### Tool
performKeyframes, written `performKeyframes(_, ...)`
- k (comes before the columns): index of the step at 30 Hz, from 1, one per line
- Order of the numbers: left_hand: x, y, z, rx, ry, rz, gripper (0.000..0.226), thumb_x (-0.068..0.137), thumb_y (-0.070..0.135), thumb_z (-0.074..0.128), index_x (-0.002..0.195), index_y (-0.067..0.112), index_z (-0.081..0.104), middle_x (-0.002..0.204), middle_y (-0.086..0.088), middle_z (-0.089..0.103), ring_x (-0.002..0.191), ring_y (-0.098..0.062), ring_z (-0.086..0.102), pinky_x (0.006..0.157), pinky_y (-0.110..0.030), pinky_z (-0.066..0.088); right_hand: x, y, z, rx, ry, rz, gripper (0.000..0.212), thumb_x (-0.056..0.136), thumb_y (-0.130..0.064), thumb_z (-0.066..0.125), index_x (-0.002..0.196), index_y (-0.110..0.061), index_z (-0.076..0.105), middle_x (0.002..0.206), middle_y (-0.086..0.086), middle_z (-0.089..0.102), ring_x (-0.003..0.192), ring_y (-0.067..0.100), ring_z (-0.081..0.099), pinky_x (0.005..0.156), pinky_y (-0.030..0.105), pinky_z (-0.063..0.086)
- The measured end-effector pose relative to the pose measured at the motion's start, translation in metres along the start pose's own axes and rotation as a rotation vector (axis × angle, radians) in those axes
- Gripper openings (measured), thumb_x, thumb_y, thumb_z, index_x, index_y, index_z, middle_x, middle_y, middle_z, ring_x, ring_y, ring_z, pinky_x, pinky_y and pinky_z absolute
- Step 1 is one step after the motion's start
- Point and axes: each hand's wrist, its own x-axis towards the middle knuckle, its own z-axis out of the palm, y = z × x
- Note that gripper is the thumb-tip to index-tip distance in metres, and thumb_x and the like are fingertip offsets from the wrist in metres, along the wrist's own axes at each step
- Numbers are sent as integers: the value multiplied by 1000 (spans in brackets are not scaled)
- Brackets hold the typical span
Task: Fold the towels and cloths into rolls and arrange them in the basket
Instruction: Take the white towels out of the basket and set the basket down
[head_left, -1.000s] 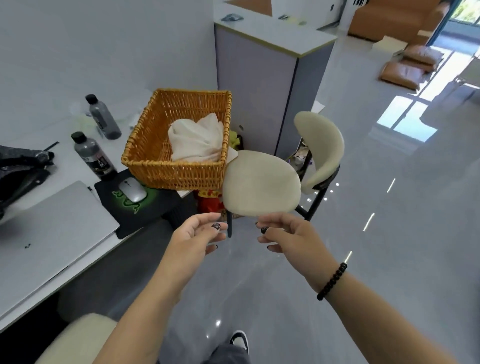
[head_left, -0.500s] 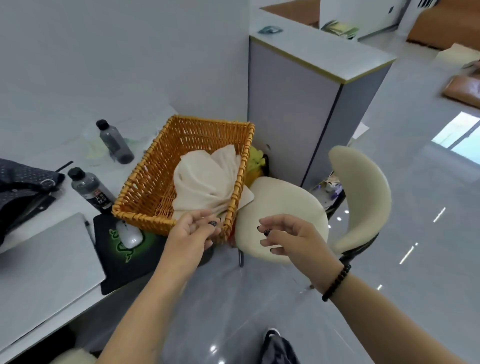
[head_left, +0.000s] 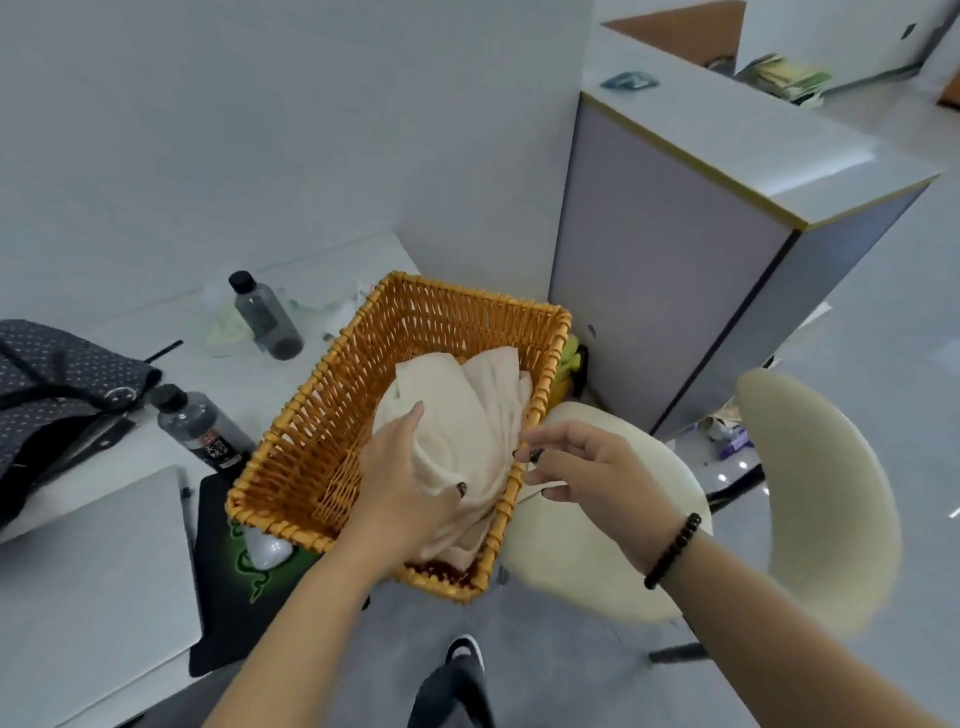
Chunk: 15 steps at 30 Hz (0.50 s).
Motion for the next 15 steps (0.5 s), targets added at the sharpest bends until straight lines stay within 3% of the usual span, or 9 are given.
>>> performKeyframes(3, 28, -7, 1, 204, -258, 118, 92, 74, 43, 70, 150, 35, 18, 153, 11, 26, 140, -10, 23, 114, -30, 23, 24, -9, 5, 19, 21, 18, 20, 92, -4, 52, 103, -14, 66, 101, 5, 71, 80, 12, 65, 73, 26, 51)
performKeyframes(5, 39, -9, 6, 460, -387, 173, 101, 69, 58, 66, 151, 36, 12, 155, 9, 20, 143, -15, 17, 116, -36, 19, 38, -15, 8, -2, 43, 21, 20, 92, -5, 53, 102, -15, 66, 101, 4, 71, 81, 12, 66, 75, 27, 52)
performKeyframes(8, 49, -21, 18, 810, -464, 272, 100, 74, 67, 53, 152, 31, 2, 156, 0, 13, 144, -24, 11, 116, -48, 12, 54, -21, 10, -14, 85, 29, 21, 92, -5, 53, 104, -15, 66, 100, 2, 71, 83, 12, 67, 76, 26, 54)
performKeyframes(10, 57, -31, 21, 933, -457, 271, 89, 80, 62, 51, 151, 30, 9, 153, -2, 20, 139, -26, 22, 112, -48, 19, 63, -23, 9, -4, 99, 41, 21, 93, -6, 52, 105, -16, 66, 99, 1, 71, 84, 11, 68, 76, 24, 54)
performKeyframes(13, 67, -39, 10, 914, -418, 241, 49, 86, 39, 51, 134, 29, 42, 132, 3, 47, 122, -22, 44, 95, -38, 36, 71, -22, 8, -33, 82, 59, 21, 92, -6, 53, 104, -18, 66, 100, 1, 71, 85, 11, 68, 80, 29, 54)
performKeyframes(15, 75, -44, -1, 693, -325, 188, 28, 88, 31, 48, 115, 28, 54, 116, 6, 56, 111, -20, 53, 87, -34, 42, 81, -23, 6, -84, 66, 67, 22, 91, -7, 54, 104, -20, 66, 101, 1, 71, 89, 15, 68, 81, 32, 54)
